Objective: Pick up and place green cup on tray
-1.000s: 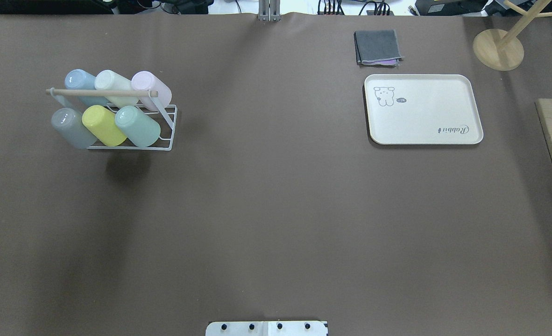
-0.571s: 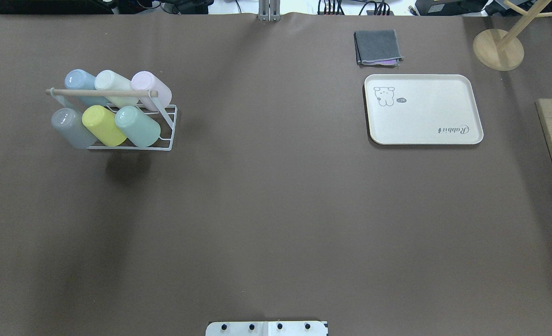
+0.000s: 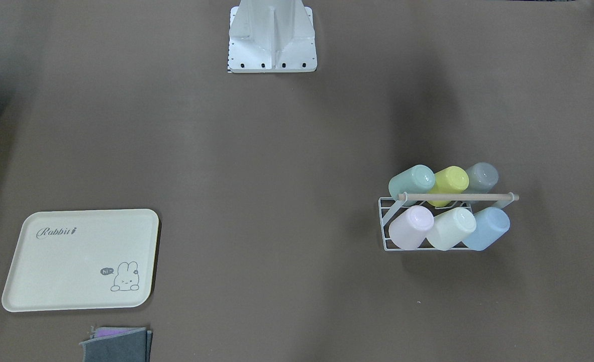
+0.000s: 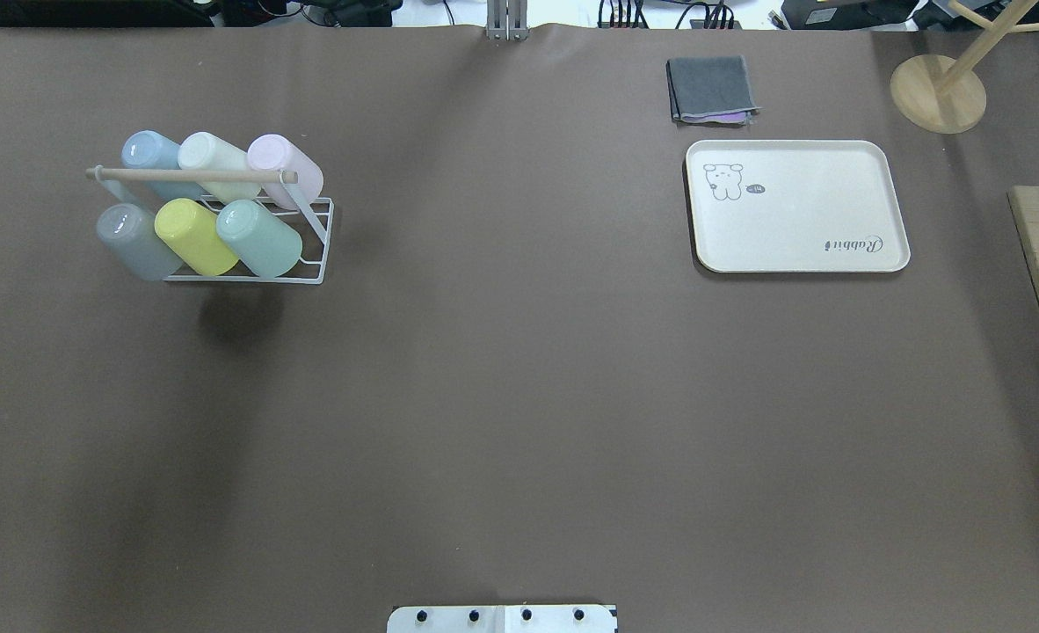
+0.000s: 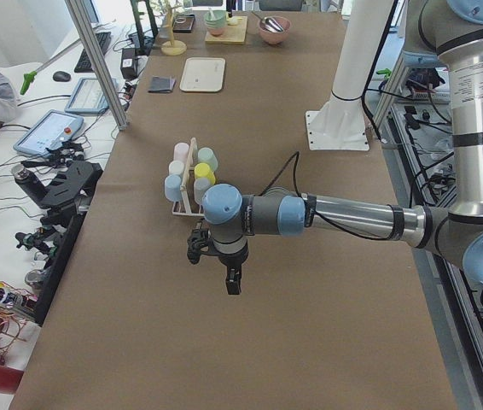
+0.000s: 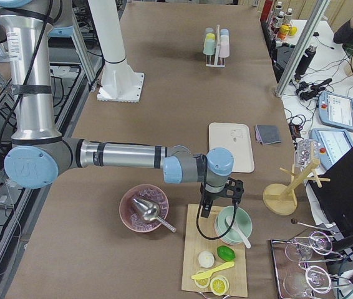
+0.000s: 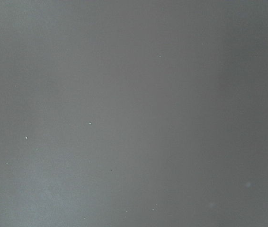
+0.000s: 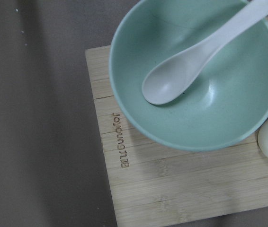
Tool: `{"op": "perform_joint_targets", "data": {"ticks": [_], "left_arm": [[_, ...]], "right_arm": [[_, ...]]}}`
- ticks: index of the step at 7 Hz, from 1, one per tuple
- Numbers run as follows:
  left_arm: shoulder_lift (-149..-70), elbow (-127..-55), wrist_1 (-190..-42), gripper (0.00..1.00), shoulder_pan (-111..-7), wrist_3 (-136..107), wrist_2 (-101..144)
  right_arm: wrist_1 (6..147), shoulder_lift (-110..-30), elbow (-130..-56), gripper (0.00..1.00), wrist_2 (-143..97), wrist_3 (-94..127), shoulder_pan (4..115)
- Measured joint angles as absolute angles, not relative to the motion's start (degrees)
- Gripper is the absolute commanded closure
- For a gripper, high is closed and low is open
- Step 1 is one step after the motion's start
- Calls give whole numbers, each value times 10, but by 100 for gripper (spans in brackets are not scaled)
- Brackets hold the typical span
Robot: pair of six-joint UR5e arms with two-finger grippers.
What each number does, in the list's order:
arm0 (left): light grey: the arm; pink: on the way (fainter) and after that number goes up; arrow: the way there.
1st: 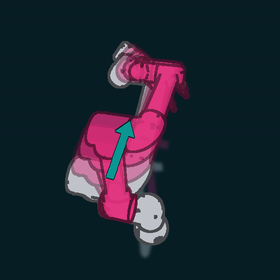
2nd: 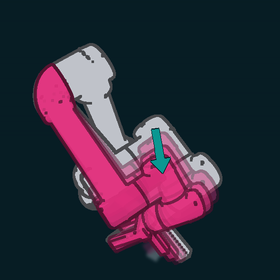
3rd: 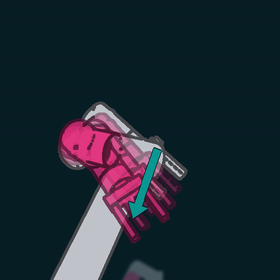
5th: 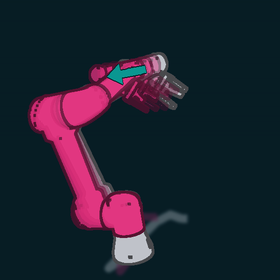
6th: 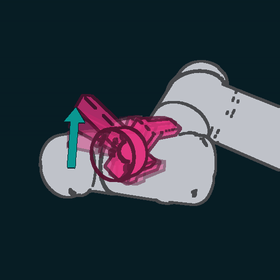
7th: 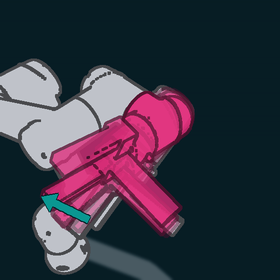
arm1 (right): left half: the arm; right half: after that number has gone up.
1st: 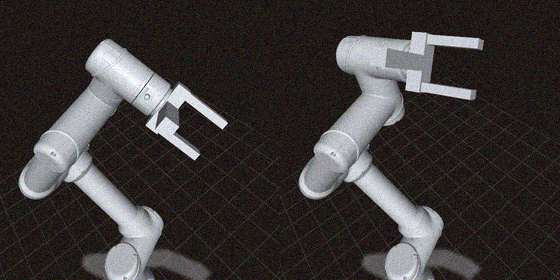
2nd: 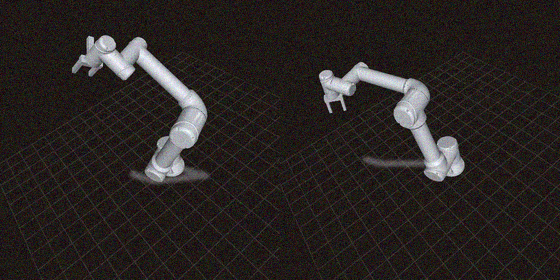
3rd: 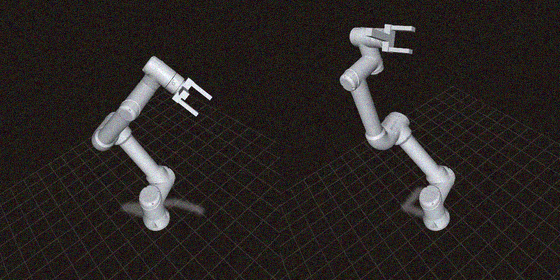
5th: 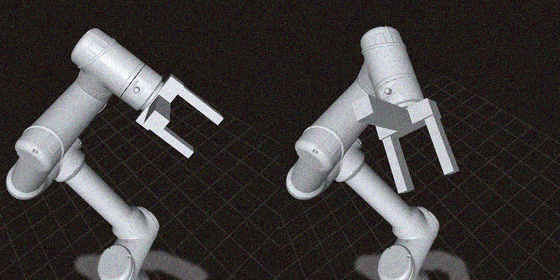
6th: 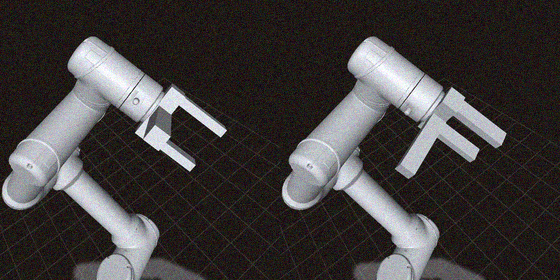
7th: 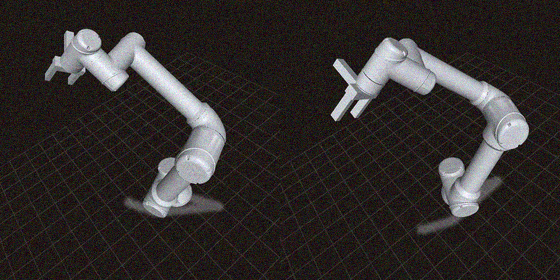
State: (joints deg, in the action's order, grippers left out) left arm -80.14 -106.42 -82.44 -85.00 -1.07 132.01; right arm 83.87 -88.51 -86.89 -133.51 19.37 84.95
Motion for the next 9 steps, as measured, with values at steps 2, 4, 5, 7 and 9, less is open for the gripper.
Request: {"op": "perform_joint_targets", "data": {"ticks": [2,4,5,7,9], "left_arm": [[-807,-1092,-824,2,-820,-11,1318],[-837,-1120,-823,2,-753,-11,1300],[-863,-1132,-813,2,-715,-11,1284],[-941,-1153,-760,2,-654,-11,1241],[-1034,-1158,-673,2,-612,-11,1219]], "right_arm": [[838,-892,-872,0,-1346,195,850],[838,-891,-887,0,-1343,198,849],[838,-888,-891,0,-1340,200,846],[819,-886,-892,0,-1336,215,830],[733,-882,-879,0,-1320,282,791]]}}
